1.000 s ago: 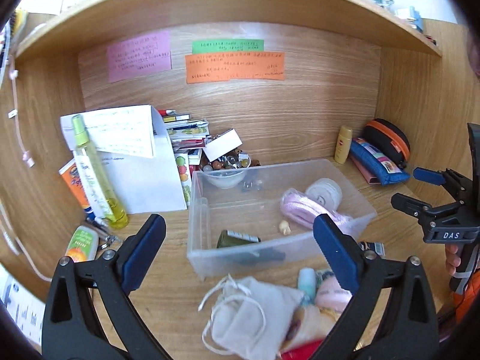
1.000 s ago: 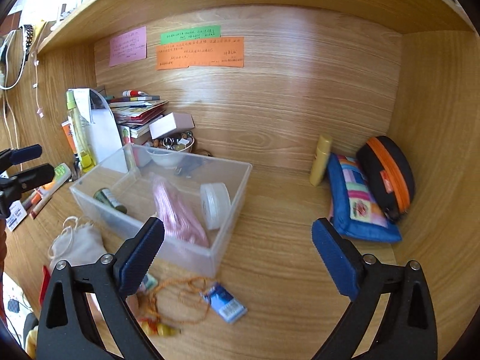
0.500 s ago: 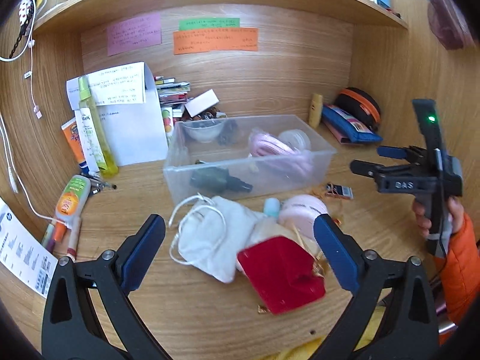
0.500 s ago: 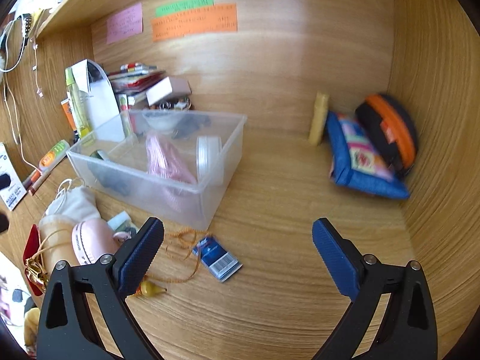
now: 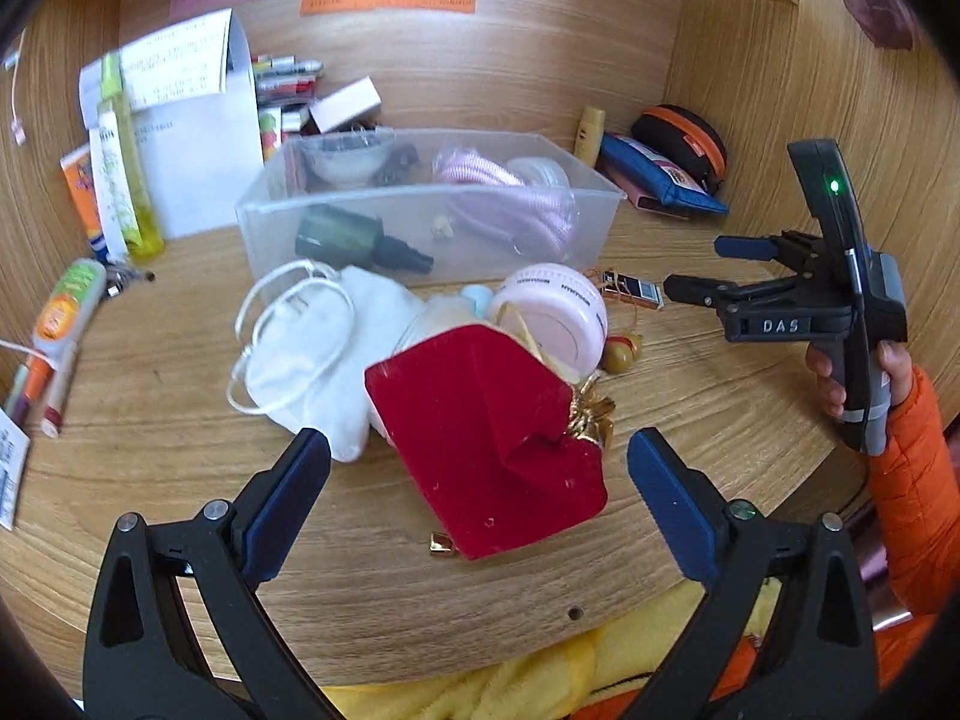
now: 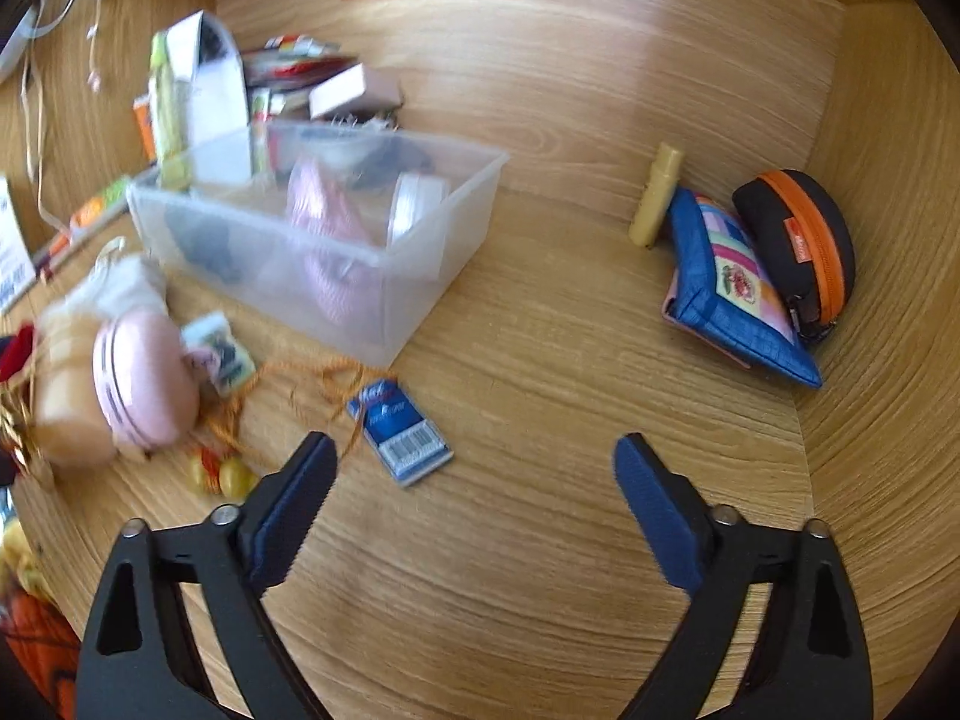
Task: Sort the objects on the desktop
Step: 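Grasp the blue Max staple box with the right gripper while the left grasps the red pouch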
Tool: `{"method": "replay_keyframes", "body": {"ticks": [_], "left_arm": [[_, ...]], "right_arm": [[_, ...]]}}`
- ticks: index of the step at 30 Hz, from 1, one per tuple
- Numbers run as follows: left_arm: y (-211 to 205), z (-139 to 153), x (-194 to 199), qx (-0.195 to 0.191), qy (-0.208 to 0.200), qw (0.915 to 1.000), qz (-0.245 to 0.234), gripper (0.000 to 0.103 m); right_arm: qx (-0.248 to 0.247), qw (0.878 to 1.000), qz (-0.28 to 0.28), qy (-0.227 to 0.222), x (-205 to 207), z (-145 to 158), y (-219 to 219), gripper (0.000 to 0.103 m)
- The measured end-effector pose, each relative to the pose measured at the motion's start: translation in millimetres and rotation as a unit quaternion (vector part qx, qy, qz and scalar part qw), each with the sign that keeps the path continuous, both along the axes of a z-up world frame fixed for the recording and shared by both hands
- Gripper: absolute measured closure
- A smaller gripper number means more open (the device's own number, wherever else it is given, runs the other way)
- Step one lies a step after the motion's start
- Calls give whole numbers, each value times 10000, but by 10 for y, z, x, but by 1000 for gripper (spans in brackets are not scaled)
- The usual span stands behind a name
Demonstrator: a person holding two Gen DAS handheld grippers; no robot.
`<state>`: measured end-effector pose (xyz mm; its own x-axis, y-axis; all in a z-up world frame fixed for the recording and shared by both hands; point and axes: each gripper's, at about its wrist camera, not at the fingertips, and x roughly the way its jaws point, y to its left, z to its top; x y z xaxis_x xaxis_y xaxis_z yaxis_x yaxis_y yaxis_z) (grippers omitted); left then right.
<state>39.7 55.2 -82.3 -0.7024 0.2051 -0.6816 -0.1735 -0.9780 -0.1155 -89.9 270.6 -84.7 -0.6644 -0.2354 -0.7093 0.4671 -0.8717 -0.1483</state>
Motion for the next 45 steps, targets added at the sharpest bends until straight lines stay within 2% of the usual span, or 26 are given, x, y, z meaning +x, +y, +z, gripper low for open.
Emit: {"method": "replay_keyframes", "body": {"ticks": [3, 6, 8, 10, 11, 13, 18, 21, 23, 24, 25, 28, 33, 35, 37, 45], "left_arm": [[-23, -32, -15, 5, 44, 9999, 94, 3], [-5, -49, -8, 1, 127, 9999, 72, 3], [12, -51, -9, -6, 177, 9998, 65, 6], [33, -53, -14, -38, 190, 9998, 31, 18], [34, -51, -21, -48, 192, 9998, 26, 20], [26, -52, -28, -35, 202, 9998, -13, 26], [-13, -52, -18, 68, 226, 9997, -31, 31], [-10, -46, 10, 79, 298, 9995, -29, 38], [19, -30, 41, -22, 391, 9992, -22, 49], [35, -17, 51, 9, 384, 9992, -125, 65], [32, -10, 51, 25, 363, 9992, -160, 67], [-7, 31, 56, 12, 476, 9988, -83, 68], [-186, 76, 44, 227, 509, 9984, 107, 68], [-234, 99, 36, 236, 534, 9981, 188, 68], [-282, 141, 28, 293, 558, 9977, 233, 68], [-380, 284, 17, 371, 760, 9956, 398, 68]], "right_arm": [[223, 9997, 105, -48, 1, -65, -42, 23], [300, 9993, 176, -126, -24, -109, -71, 35], [330, 9990, 234, -182, -44, -133, -96, 38], [416, 9985, 278, -207, -71, -157, -134, 42], [452, 9982, 318, -249, -94, -170, -155, 47], [507, 9976, 367, -297, -133, -187, -191, 49], [528, 9969, 483, -338, -212, -182, -275, 51], [472, 9963, 592, -410, -236, -185, -330, 62], [406, 9958, 672, -474, -232, -186, -357, 75], [386, 9956, 706, -482, -228, -193, -378, 77], [410, 9956, 715, -448, -213, -196, -392, 77], [410, 9958, 712, -415, -188, -200, -413, 78], [239, 9963, 656, -506, -144, -172, -342, 79], [169, 9968, 612, -494, -108, -144, -288, 88], [51, 9968, 584, -540, -73, -105, -221, 91], [104, 9975, 436, -550, 0, -84, -84, 89]]}}
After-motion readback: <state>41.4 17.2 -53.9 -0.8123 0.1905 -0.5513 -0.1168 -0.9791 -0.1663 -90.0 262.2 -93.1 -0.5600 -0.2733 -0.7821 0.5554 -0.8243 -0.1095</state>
